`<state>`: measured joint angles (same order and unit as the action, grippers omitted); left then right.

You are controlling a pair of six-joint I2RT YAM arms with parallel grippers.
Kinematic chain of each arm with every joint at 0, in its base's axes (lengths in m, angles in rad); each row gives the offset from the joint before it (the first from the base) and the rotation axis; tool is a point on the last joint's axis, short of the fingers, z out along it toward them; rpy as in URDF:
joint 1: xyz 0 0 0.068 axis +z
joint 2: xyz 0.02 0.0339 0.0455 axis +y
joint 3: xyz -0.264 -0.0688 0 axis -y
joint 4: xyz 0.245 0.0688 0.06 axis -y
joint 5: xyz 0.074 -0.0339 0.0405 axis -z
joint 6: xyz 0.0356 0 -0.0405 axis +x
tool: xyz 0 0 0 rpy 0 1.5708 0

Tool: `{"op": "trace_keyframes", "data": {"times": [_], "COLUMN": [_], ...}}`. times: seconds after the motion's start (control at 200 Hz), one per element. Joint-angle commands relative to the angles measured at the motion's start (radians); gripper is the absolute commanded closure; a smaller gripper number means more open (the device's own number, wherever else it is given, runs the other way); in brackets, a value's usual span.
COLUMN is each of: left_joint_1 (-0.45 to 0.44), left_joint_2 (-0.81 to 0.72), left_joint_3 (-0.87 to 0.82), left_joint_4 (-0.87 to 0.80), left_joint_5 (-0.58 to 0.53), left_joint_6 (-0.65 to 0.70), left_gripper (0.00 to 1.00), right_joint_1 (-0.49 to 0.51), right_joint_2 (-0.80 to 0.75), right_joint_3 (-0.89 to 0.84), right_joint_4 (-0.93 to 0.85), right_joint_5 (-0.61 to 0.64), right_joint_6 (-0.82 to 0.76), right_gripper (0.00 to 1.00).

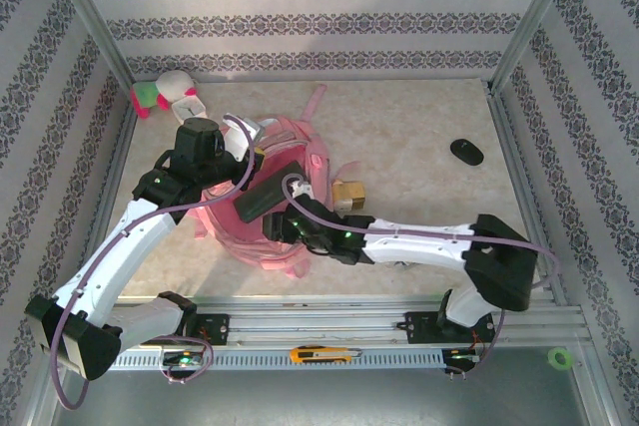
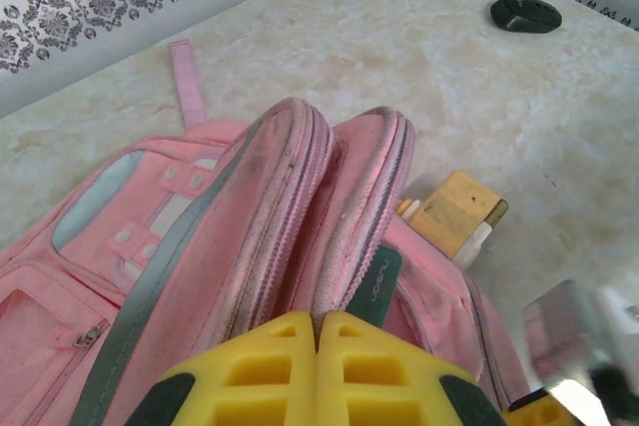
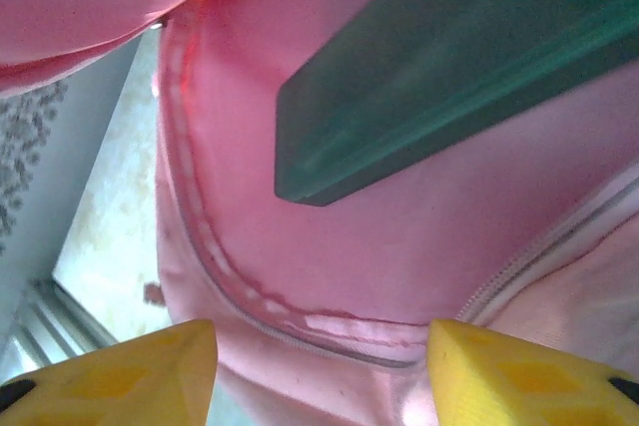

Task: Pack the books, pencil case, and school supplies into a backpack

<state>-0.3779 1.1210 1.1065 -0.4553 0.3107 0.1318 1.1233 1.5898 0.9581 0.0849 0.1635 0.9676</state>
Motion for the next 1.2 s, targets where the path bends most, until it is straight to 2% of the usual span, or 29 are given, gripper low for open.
{"op": "trace_keyframes", "data": {"times": [0.0, 0.245, 0.49, 0.61, 0.655, 0.71, 0.76, 0.944, 1.194], "left_joint_1": [0.002, 0.001, 0.002, 0.003, 0.002, 0.003, 0.002, 0.003, 0.003], "left_joint_2": [-0.033, -0.037, -0.04, -0.04, -0.04, -0.038, -0.038, -0.043, -0.038], "left_joint_3": [0.016, 0.02, 0.021, 0.024, 0.025, 0.027, 0.026, 0.022, 0.043], "left_joint_4": [0.135, 0.139, 0.152, 0.149, 0.147, 0.141, 0.137, 0.142, 0.144], "left_joint_5": [0.039, 0.074, 0.099, 0.092, 0.088, 0.085, 0.081, 0.068, 0.088], "left_joint_6": [-0.026, -0.028, -0.042, -0.032, -0.029, -0.025, -0.023, -0.015, -0.026], "left_gripper": [1.0, 1.0, 1.0, 1.0, 1.0, 1.0, 1.0, 1.0, 1.0], "right_joint_1": [0.0, -0.026, -0.082, -0.109, -0.111, -0.107, -0.091, -0.004, -0.023], "right_joint_2": [0.053, 0.195, 0.367, 0.438, 0.438, 0.412, 0.374, 0.25, 0.381], "right_joint_3": [0.026, 0.081, 0.247, 0.333, 0.348, 0.335, 0.29, 0.08, 0.166], "right_joint_4": [0.133, 0.226, 0.298, 0.311, 0.302, 0.29, 0.274, 0.274, 0.296], "right_joint_5": [0.138, 0.205, 0.18, 0.167, 0.171, 0.177, 0.191, 0.275, 0.241], "right_joint_6": [0.205, 0.262, 0.256, 0.232, 0.223, 0.22, 0.24, 0.409, 0.452], "right_gripper": [0.45, 0.52, 0.59, 0.59, 0.56, 0.48, 0.45, 0.47, 0.5]}}
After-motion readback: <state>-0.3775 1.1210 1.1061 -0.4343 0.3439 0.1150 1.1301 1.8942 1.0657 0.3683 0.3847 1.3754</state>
